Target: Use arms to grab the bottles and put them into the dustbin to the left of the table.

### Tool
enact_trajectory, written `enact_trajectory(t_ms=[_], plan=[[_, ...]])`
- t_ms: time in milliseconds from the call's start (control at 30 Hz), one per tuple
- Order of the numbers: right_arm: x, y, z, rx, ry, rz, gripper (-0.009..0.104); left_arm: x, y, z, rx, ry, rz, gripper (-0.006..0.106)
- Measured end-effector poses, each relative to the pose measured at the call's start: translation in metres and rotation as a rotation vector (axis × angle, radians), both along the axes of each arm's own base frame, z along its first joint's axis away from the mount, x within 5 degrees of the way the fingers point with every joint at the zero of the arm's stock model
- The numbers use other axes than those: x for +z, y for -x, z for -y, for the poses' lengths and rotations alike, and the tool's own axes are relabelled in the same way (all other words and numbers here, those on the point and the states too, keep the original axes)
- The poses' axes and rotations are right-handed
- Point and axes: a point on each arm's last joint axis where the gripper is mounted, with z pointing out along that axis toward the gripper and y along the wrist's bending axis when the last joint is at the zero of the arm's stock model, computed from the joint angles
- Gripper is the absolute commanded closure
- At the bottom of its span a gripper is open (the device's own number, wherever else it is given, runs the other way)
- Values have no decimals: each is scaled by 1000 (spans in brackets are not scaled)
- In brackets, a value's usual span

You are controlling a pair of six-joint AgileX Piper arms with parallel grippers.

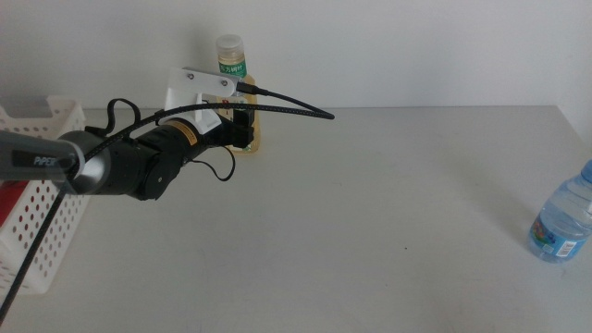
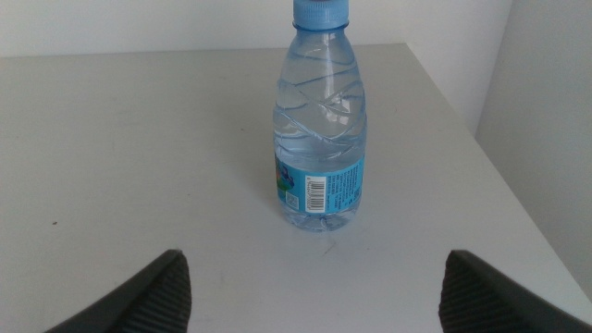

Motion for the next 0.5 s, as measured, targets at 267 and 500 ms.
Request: enact_trajectory(t_ms=[267, 500], plan=[[0, 0, 0, 0, 0, 0, 20, -12, -30, 3, 11, 9, 21, 7], [0, 0, 0, 0, 0, 0, 20, -24, -44, 7, 15, 27, 16, 7]])
